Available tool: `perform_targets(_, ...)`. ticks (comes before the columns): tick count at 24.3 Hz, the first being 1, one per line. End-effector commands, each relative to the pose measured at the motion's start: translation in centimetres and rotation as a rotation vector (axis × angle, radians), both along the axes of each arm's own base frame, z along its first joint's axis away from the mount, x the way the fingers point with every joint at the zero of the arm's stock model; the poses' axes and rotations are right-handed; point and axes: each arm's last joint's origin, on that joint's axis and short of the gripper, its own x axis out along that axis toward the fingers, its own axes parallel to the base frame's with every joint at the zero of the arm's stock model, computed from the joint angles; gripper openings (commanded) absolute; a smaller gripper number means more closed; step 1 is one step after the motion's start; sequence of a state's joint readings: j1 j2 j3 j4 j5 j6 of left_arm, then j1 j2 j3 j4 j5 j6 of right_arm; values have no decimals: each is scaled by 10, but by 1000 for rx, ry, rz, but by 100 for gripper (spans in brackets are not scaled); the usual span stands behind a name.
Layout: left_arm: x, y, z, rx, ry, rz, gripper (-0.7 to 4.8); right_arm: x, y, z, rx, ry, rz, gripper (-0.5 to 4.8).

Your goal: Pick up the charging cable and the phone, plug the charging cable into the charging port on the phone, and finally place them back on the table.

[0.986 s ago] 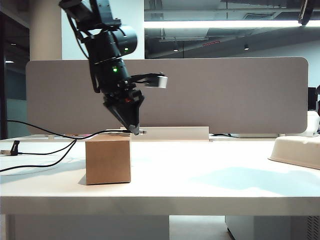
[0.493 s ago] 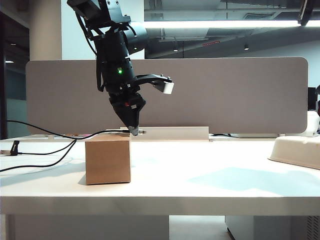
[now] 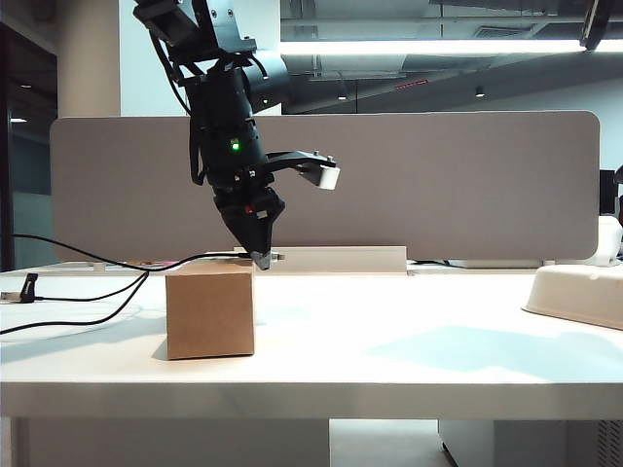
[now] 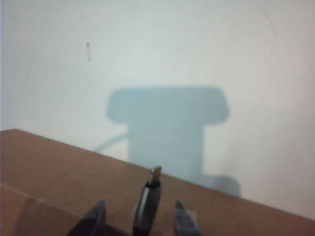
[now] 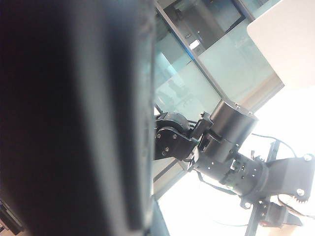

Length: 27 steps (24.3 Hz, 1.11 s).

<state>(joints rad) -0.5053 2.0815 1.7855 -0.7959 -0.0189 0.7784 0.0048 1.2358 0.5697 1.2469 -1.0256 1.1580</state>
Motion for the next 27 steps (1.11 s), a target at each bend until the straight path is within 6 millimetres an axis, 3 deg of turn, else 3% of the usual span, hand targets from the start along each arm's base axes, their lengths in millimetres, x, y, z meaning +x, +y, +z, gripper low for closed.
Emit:
perform_targets(1,1,-1,-2,1,0,-5,117,-2,0,5,3,-47,-9,-5)
perform_targets(7,2,-2,-6,1,5,-6,71,-2,0,5,3,-46,-9,-5)
perform_targets(9,2,-2,-5,-1,2,-6,-7,-2,0,5,3,-47,-9,-5)
perform_targets(15,1,-2,1,-34,3,9,-6,-2,0,5,3,-47,-9,-5)
perform_targets(20,-15,0,38,-294,83,33,-6,-1,-1,6,18,-54,-41,-5)
perform_targets(27,-52,3,108,-812,293,-236,-6,2,-3,8,94,-71,-170,-5)
